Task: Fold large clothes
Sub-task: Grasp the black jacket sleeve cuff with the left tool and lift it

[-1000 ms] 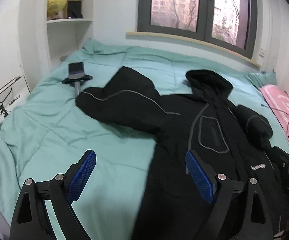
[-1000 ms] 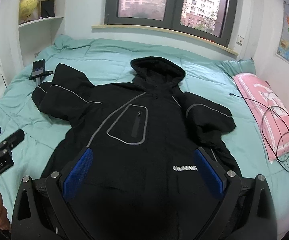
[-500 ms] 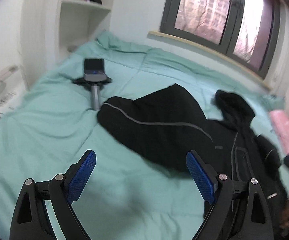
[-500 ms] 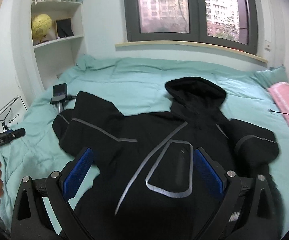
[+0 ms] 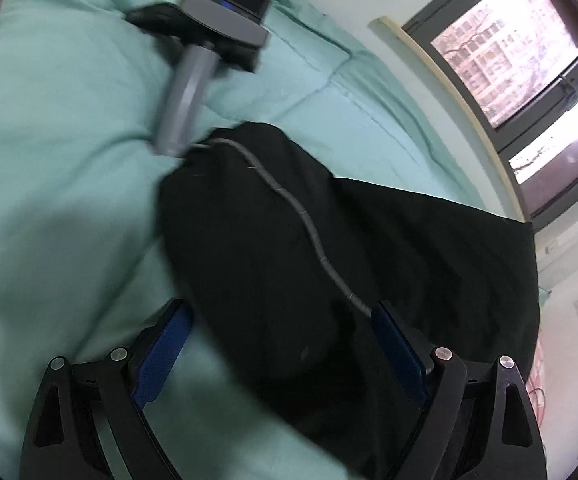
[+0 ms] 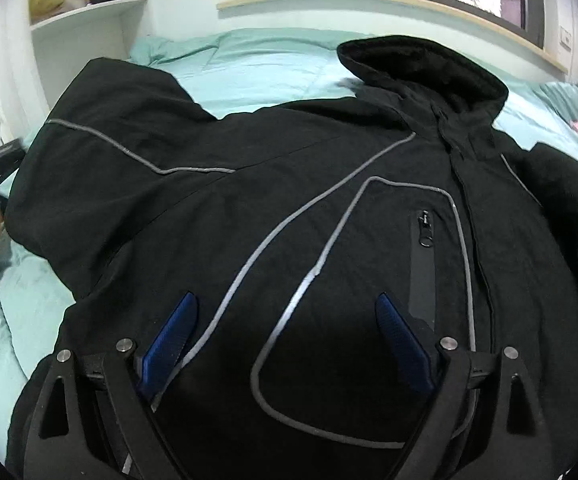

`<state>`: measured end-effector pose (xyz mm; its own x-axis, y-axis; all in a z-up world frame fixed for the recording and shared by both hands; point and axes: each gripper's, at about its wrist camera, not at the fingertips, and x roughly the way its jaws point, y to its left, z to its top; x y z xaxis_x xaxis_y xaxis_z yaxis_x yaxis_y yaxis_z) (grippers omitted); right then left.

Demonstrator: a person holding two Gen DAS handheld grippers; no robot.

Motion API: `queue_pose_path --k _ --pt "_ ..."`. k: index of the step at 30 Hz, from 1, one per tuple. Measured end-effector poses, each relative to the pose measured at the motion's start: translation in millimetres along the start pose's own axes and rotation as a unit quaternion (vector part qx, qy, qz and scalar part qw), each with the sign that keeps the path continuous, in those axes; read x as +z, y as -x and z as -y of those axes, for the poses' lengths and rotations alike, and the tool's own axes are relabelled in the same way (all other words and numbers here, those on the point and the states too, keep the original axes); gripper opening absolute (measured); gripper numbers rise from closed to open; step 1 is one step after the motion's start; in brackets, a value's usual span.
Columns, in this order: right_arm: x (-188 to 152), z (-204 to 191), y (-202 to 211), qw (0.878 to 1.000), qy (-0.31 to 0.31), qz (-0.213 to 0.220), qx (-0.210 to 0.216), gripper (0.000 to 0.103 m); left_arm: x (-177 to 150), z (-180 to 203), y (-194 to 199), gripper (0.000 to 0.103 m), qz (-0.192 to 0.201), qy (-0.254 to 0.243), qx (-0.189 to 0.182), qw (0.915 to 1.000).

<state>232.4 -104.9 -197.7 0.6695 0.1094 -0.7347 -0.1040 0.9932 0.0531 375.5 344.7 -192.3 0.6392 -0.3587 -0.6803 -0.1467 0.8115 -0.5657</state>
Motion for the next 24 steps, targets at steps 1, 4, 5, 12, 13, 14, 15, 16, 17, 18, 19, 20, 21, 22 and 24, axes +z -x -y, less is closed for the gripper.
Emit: queue_pose_path --k 1,4,5,12,13,14,15,16,17,18,19,20,21,22,24 --pt "-0.1 -3.3 -1.2 1.0 0.005 0.0 -0.007 0.093 1.6 4.8 -5.9 0.081 0.001 -0.006 0.007 1.0" --pt "-0.8 -6.4 -1.3 1.0 0.013 0.002 -0.015 0.093 2.1 19.4 -4.1 0.022 0.024 -0.031 0.033 0.9987" --pt "-0.9 -6.6 -1.0 1.0 0.013 0.004 -0.015 0.093 1.4 20.4 4.5 0.016 0.038 -0.033 0.031 0.9983" --pt "-3.7 -2.3 3.7 1.0 0.002 0.01 -0.018 0.093 -1.3 -7.2 83.6 0.016 0.126 0.012 0.153 0.98" --pt "-3.4 -3.0 3.0 1.0 0.003 0.008 -0.019 0.093 -1.7 -14.8 74.3 0.016 0.101 0.014 0.173 0.9797" --pt "-3.4 -3.3 2.2 1.0 0.006 0.007 -0.022 0.093 -5.1 -15.5 62.3 0.016 0.084 0.002 0.202 0.9758" --pt "-3.1 -3.7 0.9 1.0 0.008 0.005 -0.024 0.093 -10.7 -12.8 55.5 0.015 0.073 -0.017 0.223 0.9719" --pt "-2.7 -3.6 -0.7 1.0 0.008 0.001 -0.025 0.093 -15.2 -3.9 49.5 0.015 0.072 -0.045 0.241 0.9669" --pt "-3.1 -3.2 -1.3 1.0 0.007 -0.002 -0.024 0.093 -20.5 6.9 53.7 0.014 0.083 -0.069 0.238 0.9651" --pt "-2.9 -1.8 -2.2 1.0 0.005 -0.004 -0.022 0.093 -21.2 16.7 60.6 0.014 0.093 -0.084 0.22 0.9674" --pt "-2.9 -0.3 -2.3 1.0 0.003 -0.004 -0.02 0.093 -24.0 33.4 73.8 0.014 0.111 -0.099 0.189 0.9706" --pt "-2.9 0.5 -1.8 1.0 0.001 -0.004 -0.018 0.093 -27.3 47.8 83.4 0.014 0.125 -0.114 0.175 0.97" --pt "-2.7 1.1 -1.3 1.0 0.0 -0.003 -0.017 0.093 -28.8 62.3 94.2 0.014 0.137 -0.131 0.164 0.9681" --pt "-2.0 1.7 -0.4 1.0 -0.002 -0.003 -0.016 0.093 -34.0 82.7 104.0 0.014 0.149 -0.153 0.15 0.9653" --pt "0.6 3.5 5.9 1.0 -0.007 0.001 -0.013 0.093 -45.1 125.9 121.8 0.014 0.164 -0.194 0.106 0.9612"
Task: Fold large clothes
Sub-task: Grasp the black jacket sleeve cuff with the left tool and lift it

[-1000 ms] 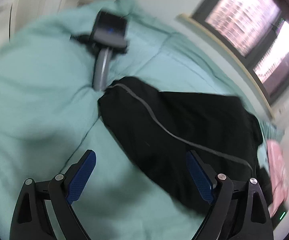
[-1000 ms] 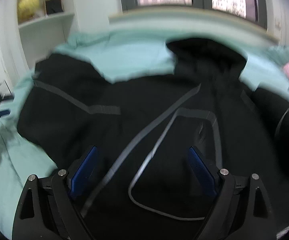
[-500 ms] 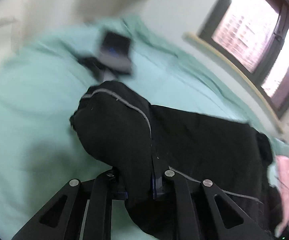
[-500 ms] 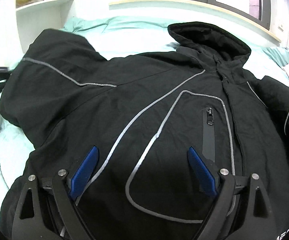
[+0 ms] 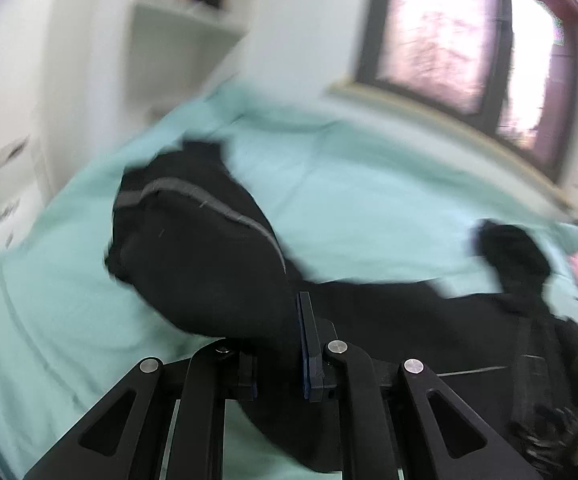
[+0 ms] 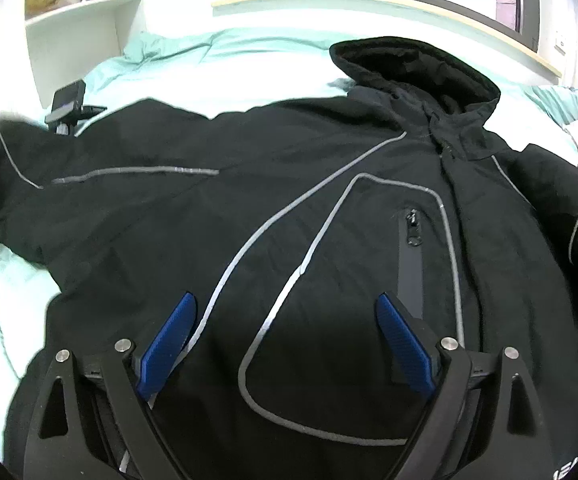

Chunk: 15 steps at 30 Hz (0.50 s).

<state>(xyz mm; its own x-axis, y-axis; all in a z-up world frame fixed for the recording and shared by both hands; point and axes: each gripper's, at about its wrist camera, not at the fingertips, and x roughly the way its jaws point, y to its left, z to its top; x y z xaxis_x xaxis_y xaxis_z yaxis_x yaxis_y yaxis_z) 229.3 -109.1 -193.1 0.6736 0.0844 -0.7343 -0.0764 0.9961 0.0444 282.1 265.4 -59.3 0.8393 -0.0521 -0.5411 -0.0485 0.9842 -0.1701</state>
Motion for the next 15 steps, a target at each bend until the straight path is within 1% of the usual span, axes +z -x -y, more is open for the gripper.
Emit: queue_pose_path --k 2,4,6,7,9,10,12,15 --pt "5.6 4.8 17.5 1.0 -0.008 0.015 0.004 0.092 5.4 38.3 20.2 0.014 0.016 -0.027 -0.036 0.9989" --pt "12.1 10.2 37.8 0.999 -0.014 0.028 0.006 0.092 9.0 79.8 33.7 0.014 0.024 -0.05 -0.072 0.9958" --pt "19.4 17.8 61.3 0.999 -0.017 0.045 0.009 0.092 6.2 123.6 45.3 0.014 0.023 -0.071 -0.112 0.9909" --pt "23.1 23.0 73.8 0.998 -0.017 0.053 0.009 0.092 4.8 149.3 47.2 0.014 0.018 -0.082 -0.137 0.9869" --pt "28.6 33.3 94.3 0.998 -0.015 0.066 0.006 0.092 -0.2 184.2 48.9 0.014 0.005 -0.095 -0.169 0.981" --pt "30.2 40.2 104.3 0.997 -0.014 0.07 0.002 0.092 -4.8 208.6 46.3 0.014 -0.005 -0.106 -0.188 0.9765" --pt "30.8 53.8 115.1 0.997 -0.007 0.07 -0.016 0.092 -14.6 244.8 46.2 0.014 -0.022 -0.126 -0.207 0.97" --pt "28.6 90.6 115.7 0.997 -0.015 0.063 -0.053 0.092 -43.0 296.5 23.0 0.014 -0.072 -0.148 -0.237 0.9576"
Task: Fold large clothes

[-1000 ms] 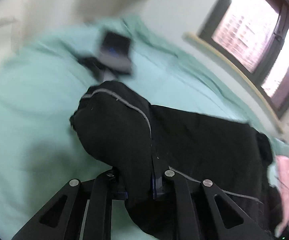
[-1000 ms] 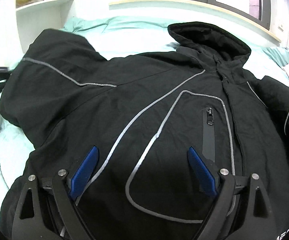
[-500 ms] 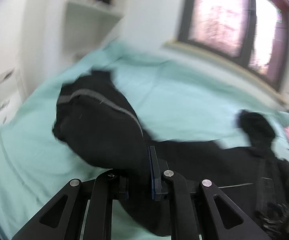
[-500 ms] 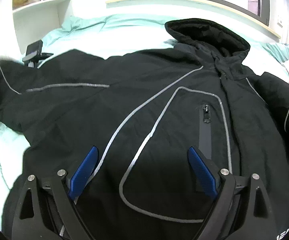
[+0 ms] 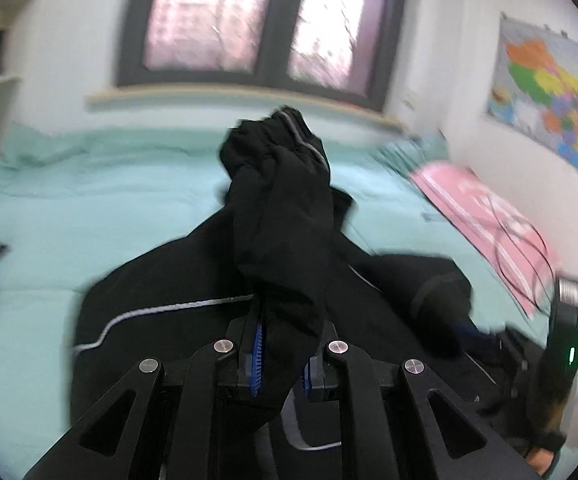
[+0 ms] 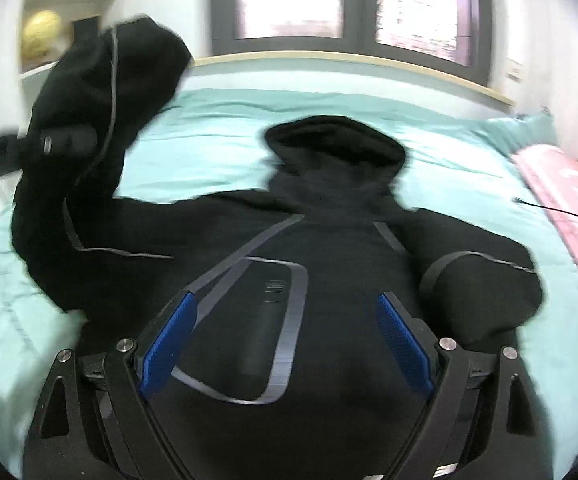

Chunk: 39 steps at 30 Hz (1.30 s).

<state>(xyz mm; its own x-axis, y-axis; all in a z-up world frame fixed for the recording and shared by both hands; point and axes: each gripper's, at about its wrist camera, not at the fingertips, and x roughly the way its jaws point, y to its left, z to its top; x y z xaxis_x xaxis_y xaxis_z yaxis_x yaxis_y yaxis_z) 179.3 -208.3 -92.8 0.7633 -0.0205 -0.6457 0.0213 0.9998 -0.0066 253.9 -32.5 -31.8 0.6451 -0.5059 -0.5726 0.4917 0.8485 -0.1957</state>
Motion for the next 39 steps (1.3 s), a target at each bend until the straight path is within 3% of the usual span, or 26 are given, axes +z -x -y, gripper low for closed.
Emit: queue_pose_path --k 3,5,7,10,12,14,17,18,21,23,25,31,33,36,37,39 --pt "-3.8 46.7 -19.5 0.999 -0.035 -0.032 -0.008 0.092 -25.9 20.9 -68.4 0.017 -0.081 0.002 -0.029 0.9963" --pt "-6.2 77.3 -33.5 0.997 -0.059 -0.047 -0.003 0.089 -51.9 32.9 -110.5 0.019 -0.138 0.003 -0.029 0.99" --pt "-6.8 90.7 -43.9 0.996 -0.063 -0.054 0.019 0.089 -72.6 35.4 -135.2 0.019 -0.167 0.02 -0.023 0.9854" --pt "-3.2 92.4 -56.6 0.996 -0.046 -0.067 0.035 0.089 -82.5 32.1 -129.6 0.024 -0.155 0.034 -0.03 0.9869" --pt "-3.3 90.0 -59.6 0.996 -0.04 -0.071 0.043 0.089 -82.0 28.3 -122.8 0.041 -0.153 0.042 -0.041 0.9865" --pt "-3.2 87.2 -59.5 0.994 -0.041 -0.07 0.072 0.089 -80.7 26.2 -117.0 0.051 -0.151 0.05 -0.041 0.9864" --pt "-4.1 94.0 -76.2 0.991 -0.051 -0.097 0.078 0.086 -79.7 30.0 -120.1 0.052 -0.159 0.05 -0.031 0.9855" --pt "-4.8 101.6 -83.7 0.99 -0.058 -0.108 0.067 0.086 -80.9 33.1 -119.9 0.052 -0.162 0.046 -0.026 0.9854" --pt "-5.5 127.0 -93.4 0.99 -0.062 -0.124 -0.039 0.066 -81.3 45.6 -123.9 0.052 -0.164 0.031 -0.011 0.9859" --pt "-7.9 149.5 -89.7 0.987 -0.077 -0.119 -0.078 0.065 -79.4 52.8 -123.4 0.052 -0.159 0.026 -0.009 0.9869" --pt "-12.0 180.6 -79.7 0.979 -0.095 -0.102 -0.15 0.066 -77.0 57.2 -122.5 0.052 -0.15 0.03 -0.017 0.988" --pt "-25.2 250.2 -71.8 0.963 -0.172 -0.11 -0.177 0.066 -74.7 74.3 -127.8 0.058 -0.151 0.038 -0.074 0.985" --pt "-29.5 256.3 -74.9 0.96 -0.185 -0.119 -0.17 0.068 -80.5 77.8 -129.4 0.066 -0.168 0.024 -0.083 0.9819" --pt "-29.3 245.2 -75.1 0.964 -0.165 -0.134 -0.159 0.069 -84.6 74.6 -120.5 0.066 -0.177 0.019 -0.095 0.9794" --pt "-26.6 240.2 -69.5 0.967 -0.162 -0.129 -0.152 0.07 -82.7 71.0 -113.0 0.066 -0.173 0.028 -0.11 0.9784" --pt "-19.7 226.0 -51.8 0.973 -0.163 -0.111 -0.117 0.07 -73.9 59.9 -87.7 0.066 -0.156 0.059 -0.179 0.9696"
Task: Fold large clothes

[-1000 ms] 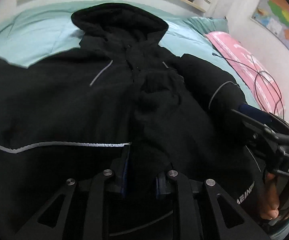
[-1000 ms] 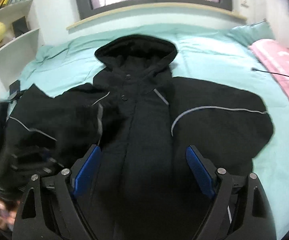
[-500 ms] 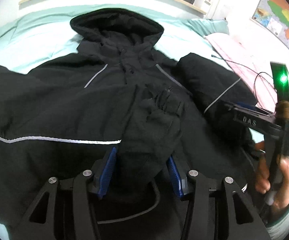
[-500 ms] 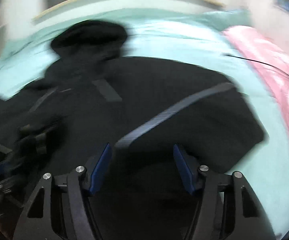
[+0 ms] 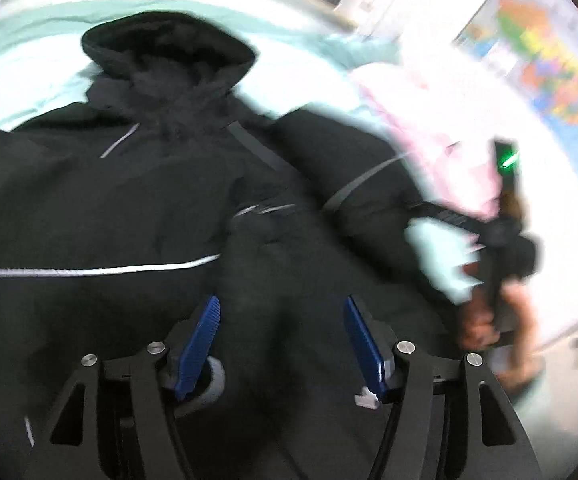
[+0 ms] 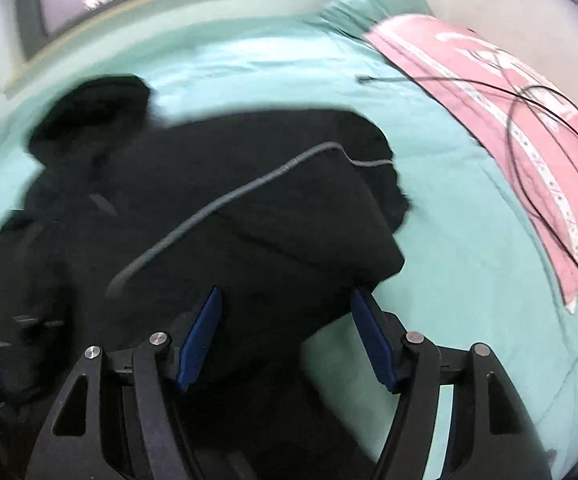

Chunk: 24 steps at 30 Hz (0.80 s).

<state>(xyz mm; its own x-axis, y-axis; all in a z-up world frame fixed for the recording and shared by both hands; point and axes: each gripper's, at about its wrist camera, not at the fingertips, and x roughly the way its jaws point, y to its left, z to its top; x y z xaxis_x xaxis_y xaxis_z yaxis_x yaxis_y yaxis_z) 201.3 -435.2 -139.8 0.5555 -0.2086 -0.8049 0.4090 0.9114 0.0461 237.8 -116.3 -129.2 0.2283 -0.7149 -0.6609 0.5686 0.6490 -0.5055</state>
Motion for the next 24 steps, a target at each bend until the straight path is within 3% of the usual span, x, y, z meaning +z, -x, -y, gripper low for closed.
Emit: queue_pose_path --k 2,3,7,11,12,15,16,17,18,19,20,23,24 --pt "-3.2 -10.6 23.2 0.999 0.005 0.015 0.032 0.077 0.7 0.8 28.3 0.071 0.015 0.005 -0.043 0.999" --pt "-5.4 -17.3 34.6 0.999 0.011 0.022 0.047 0.078 0.5 0.6 45.6 0.073 0.027 0.002 -0.046 0.9986" --pt "-4.4 -52.8 49.6 0.989 0.024 0.005 0.145 0.08 -5.1 -14.0 101.8 0.073 0.079 -0.017 0.013 0.9967" --pt "-5.0 -102.1 28.5 0.972 0.025 -0.053 0.229 0.08 -8.8 -58.9 138.6 0.073 0.114 0.026 0.093 0.9888" --pt "-4.7 -116.8 16.5 0.971 0.03 -0.064 0.23 0.08 -9.5 -68.3 142.2 0.073 0.115 0.038 0.113 0.9862" --pt "-10.1 -149.9 -15.6 0.984 0.038 -0.093 0.147 0.08 -11.1 -97.8 146.0 0.073 0.118 0.072 0.153 0.9786" --pt "-16.1 -155.7 -31.5 0.979 0.03 -0.119 0.161 0.077 -10.6 -108.0 145.9 0.073 0.121 0.088 0.156 0.9764" --pt "-22.3 -159.8 -46.8 0.97 0.025 -0.15 0.19 0.056 -9.4 -112.8 145.7 0.073 0.123 0.093 0.157 0.9755" --pt "-27.7 -166.0 -56.8 0.963 0.029 -0.173 0.205 0.054 -7.4 -115.4 144.9 0.073 0.124 0.095 0.161 0.9746" --pt "-32.6 -170.9 -49.8 0.967 0.049 -0.157 0.193 0.041 -3.4 -116.1 143.7 0.073 0.124 0.094 0.168 0.9736" --pt "-30.2 -173.5 -38.9 0.973 0.072 -0.128 0.181 0.035 1.9 -113.6 142.0 0.073 0.123 0.088 0.176 0.9728" --pt "-8.0 -162.1 18.4 0.987 0.113 -0.011 0.116 0.034 18.2 -104.8 128.7 0.072 0.11 0.068 0.172 0.9766" --pt "0.7 -153.4 28.3 0.988 0.114 0.01 0.101 0.034 21.8 -101.7 123.8 0.072 0.105 0.062 0.17 0.9778"
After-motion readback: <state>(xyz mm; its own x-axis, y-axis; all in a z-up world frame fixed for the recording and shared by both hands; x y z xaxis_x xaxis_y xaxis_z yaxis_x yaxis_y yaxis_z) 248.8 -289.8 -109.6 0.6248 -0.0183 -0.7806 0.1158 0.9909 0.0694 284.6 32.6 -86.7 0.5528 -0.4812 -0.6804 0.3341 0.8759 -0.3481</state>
